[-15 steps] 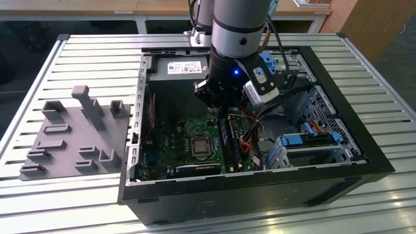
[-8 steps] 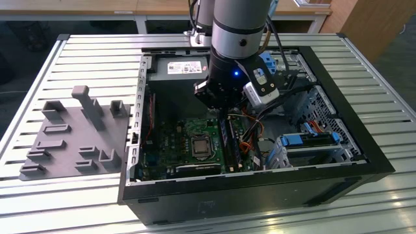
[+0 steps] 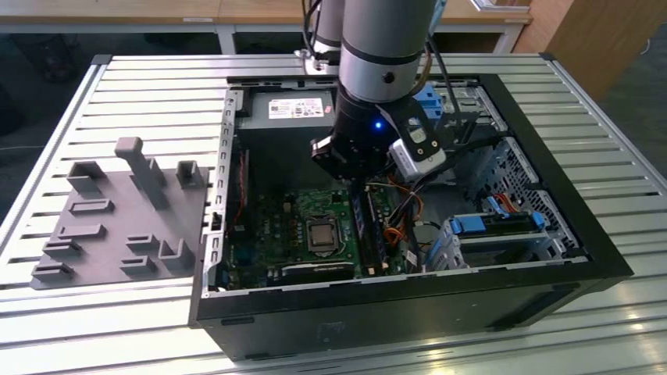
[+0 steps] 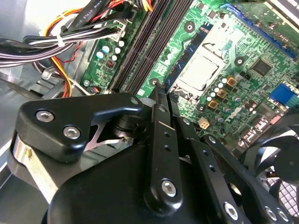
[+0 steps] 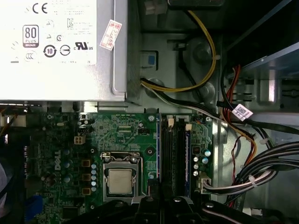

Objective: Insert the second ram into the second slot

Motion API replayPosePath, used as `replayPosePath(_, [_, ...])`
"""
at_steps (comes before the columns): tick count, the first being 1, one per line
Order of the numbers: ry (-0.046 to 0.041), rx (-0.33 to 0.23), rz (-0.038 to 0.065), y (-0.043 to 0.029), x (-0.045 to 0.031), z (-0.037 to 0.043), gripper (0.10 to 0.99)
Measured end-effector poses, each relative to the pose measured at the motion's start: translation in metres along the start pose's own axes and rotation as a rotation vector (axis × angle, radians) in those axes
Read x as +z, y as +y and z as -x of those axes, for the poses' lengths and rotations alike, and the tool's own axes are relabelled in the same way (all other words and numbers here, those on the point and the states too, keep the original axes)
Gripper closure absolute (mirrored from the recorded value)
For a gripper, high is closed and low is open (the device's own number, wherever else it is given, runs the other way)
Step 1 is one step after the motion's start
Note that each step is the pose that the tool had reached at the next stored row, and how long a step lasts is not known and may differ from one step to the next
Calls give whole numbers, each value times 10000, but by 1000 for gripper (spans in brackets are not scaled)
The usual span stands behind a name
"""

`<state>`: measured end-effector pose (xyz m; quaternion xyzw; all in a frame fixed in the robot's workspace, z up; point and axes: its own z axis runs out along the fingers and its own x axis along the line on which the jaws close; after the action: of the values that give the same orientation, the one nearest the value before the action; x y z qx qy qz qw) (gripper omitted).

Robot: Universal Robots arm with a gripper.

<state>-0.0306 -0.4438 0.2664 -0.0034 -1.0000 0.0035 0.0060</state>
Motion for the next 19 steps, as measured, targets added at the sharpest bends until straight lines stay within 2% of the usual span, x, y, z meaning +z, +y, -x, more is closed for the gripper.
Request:
replayPosePath(5, [8,-1,36,-72,31,0,945])
replayPosePath(10, [30,-1,37,-75,92,37,945])
replayPosePath(15, [39,5,37,-75,175,39,945])
replayPosePath(19, [39,37,43,-111,189,40,945])
